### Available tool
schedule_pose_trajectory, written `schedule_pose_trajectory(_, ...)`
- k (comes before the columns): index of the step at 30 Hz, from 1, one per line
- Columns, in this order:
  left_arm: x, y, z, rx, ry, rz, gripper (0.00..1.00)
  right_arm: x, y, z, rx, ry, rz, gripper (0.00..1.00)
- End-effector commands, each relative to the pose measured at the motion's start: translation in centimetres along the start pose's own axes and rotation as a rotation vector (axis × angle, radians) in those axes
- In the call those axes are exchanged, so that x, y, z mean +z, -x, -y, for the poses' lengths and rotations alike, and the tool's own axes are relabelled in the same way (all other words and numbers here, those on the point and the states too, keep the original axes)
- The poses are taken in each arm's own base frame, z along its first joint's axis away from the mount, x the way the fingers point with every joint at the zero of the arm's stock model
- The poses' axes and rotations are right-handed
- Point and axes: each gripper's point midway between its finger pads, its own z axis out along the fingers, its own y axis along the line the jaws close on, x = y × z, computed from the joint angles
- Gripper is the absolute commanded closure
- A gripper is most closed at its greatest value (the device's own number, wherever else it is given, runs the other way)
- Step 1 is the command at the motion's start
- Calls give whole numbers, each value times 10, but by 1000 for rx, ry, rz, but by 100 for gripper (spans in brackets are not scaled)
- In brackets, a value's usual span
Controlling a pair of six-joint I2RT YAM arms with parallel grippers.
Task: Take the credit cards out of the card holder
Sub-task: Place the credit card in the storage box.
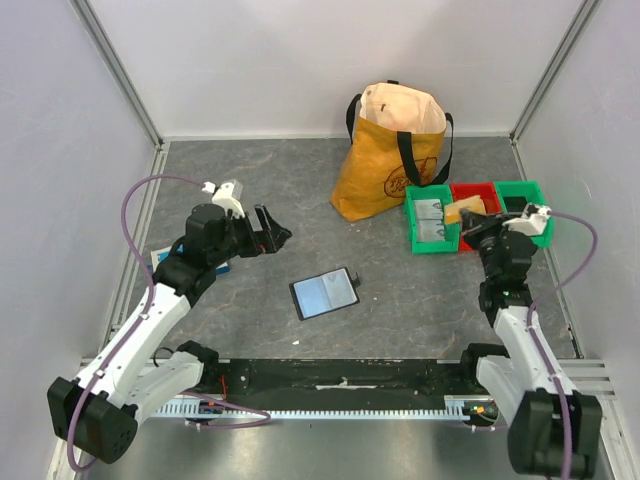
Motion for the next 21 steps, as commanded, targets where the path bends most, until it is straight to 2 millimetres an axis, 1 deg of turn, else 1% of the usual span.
schedule_pose_trajectory(1,-14,-4,-32,210,137,-51,2,10,25,39,10,-98,0,100)
schedule_pose_trajectory(2,-16,-2,-40,221,176,-31,2,13,34,43,7,-104,27,99)
schedule_pose_trajectory(3,-17,-3,-46,233,202,-22,2,16,35,49,2,-119,29,100)
schedule_pose_trajectory(4,-20,0,-57,242,253,5,2,20,38,54,0,-133,37,100)
schedule_pose_trajectory(8,-29,4,-64,264,286,58,4,36,45,80,0,-177,51,100)
schedule_pose_trajectory(9,-31,7,-63,264,283,80,4,40,48,83,-6,-170,54,100)
schedule_pose_trajectory(12,-34,7,-65,271,286,102,5,56,44,94,-8,-166,34,100)
schedule_pose_trajectory(15,-35,9,-64,278,282,112,6,69,41,96,-29,-136,8,100)
schedule_pose_trajectory(18,-34,7,-61,283,262,102,6,79,30,100,-47,-113,-56,99)
schedule_pose_trajectory(21,-34,7,-58,284,244,101,6,85,18,105,-49,-102,-113,99)
